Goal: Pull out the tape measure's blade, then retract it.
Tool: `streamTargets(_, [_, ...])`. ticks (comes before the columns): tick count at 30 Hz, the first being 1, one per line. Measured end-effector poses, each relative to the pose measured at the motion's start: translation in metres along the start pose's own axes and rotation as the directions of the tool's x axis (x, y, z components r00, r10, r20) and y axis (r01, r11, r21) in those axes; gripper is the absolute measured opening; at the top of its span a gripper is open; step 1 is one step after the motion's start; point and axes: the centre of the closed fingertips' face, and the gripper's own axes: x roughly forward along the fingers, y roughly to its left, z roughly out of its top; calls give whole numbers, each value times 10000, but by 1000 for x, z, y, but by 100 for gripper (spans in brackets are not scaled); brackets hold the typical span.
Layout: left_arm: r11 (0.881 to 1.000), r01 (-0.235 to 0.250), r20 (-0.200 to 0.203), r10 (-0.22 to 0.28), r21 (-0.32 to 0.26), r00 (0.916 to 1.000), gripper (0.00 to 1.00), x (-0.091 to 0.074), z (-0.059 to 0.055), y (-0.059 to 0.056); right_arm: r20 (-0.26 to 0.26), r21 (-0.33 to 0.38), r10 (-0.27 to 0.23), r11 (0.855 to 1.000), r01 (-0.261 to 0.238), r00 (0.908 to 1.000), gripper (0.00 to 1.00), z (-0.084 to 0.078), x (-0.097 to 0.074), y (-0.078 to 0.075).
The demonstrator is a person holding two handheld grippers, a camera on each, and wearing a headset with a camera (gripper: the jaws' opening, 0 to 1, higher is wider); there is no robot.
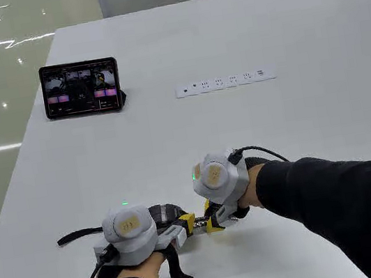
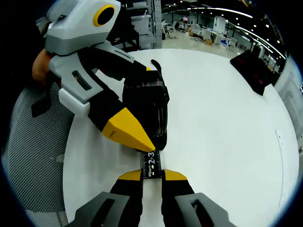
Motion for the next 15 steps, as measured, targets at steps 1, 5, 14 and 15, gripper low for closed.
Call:
streamTargets(1, [10000,2,-4,-2,2,10000,60,0,0,0,12,1,-5,10000,5,10000,11,0,0,0])
streamTargets(5, [10000,7,39,-7,9,10000,60,0,0,0,68,4,22,10000,-22,10000,11,2,1,0])
streamTargets(14, [10000,25,-16,-25,-10,10000,60,0,0,0,133,145,51,9999,-52,9999,11,6,4,1])
streamTargets(15, [10000,30,-27,-30,-4,10000,60,0,0,0,137,160,46,9999,-48,9999,11,7,4,1])
